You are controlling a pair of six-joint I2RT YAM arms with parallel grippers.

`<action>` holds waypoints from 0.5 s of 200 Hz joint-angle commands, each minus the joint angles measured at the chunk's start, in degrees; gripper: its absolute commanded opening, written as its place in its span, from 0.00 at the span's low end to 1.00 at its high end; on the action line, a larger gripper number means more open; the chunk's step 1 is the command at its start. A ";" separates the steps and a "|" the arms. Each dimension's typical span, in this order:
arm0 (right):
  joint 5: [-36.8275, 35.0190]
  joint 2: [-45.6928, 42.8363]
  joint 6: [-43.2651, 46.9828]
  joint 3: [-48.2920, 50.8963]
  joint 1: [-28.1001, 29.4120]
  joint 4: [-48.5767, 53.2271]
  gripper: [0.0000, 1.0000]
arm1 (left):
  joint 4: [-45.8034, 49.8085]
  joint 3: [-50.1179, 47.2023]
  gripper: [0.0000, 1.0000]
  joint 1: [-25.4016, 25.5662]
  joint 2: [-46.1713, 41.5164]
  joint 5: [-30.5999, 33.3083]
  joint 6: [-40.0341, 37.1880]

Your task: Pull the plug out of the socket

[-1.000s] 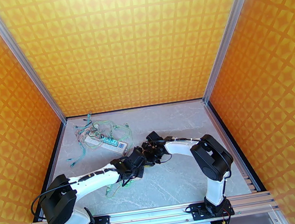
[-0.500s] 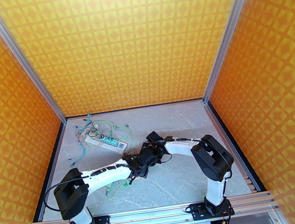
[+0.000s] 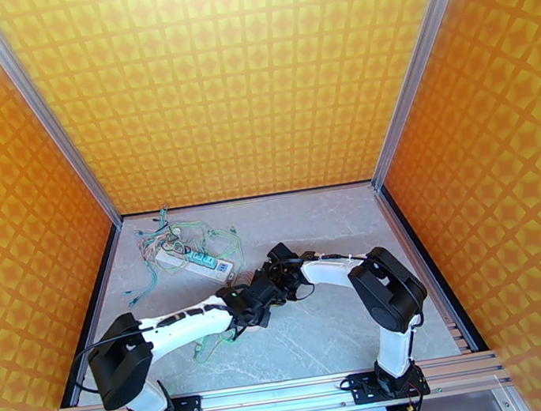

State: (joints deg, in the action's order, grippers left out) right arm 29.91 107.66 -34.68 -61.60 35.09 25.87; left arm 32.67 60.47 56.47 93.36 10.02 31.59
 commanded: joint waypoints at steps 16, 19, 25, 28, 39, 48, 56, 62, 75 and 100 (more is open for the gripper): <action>-10.04 6.54 0.22 4.37 2.31 6.03 0.05 | -9.91 0.96 0.01 0.40 -1.44 -11.87 0.87; -10.12 6.41 0.28 4.27 2.27 6.17 0.05 | -9.94 1.03 0.01 0.44 -1.25 -11.94 0.76; -10.45 6.17 0.47 4.15 2.26 6.50 0.05 | -9.82 1.31 0.01 0.50 -0.73 -11.88 0.44; -10.52 5.97 0.57 4.06 2.31 6.72 0.05 | -9.88 1.54 0.02 0.50 -0.46 -11.91 0.41; -12.10 4.96 1.23 3.24 2.19 8.21 0.06 | -9.81 2.40 0.02 0.79 0.64 -11.87 -0.53; -12.96 3.39 1.79 2.98 1.96 8.82 0.07 | -10.02 3.40 0.02 1.16 1.45 -11.82 -1.05; -13.59 1.66 2.06 2.81 1.67 9.19 0.07 | -10.61 4.33 0.02 1.51 2.18 -11.78 -1.29; -14.02 0.59 2.21 2.65 1.38 9.43 0.07 | -10.99 5.01 0.02 1.69 2.79 -11.81 -1.43; -14.61 -2.33 3.00 2.37 0.35 9.89 0.08 | -12.07 6.36 0.02 2.15 3.93 -11.78 -1.87; -14.04 -8.71 3.50 3.18 -3.19 9.54 0.11 | -13.08 9.55 0.02 2.68 6.95 -11.76 -2.93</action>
State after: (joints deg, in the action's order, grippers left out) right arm 20.73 102.17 -33.08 -60.58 34.09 31.83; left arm 30.22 64.60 57.06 97.60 6.04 30.85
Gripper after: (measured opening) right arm 0.090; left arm 0.234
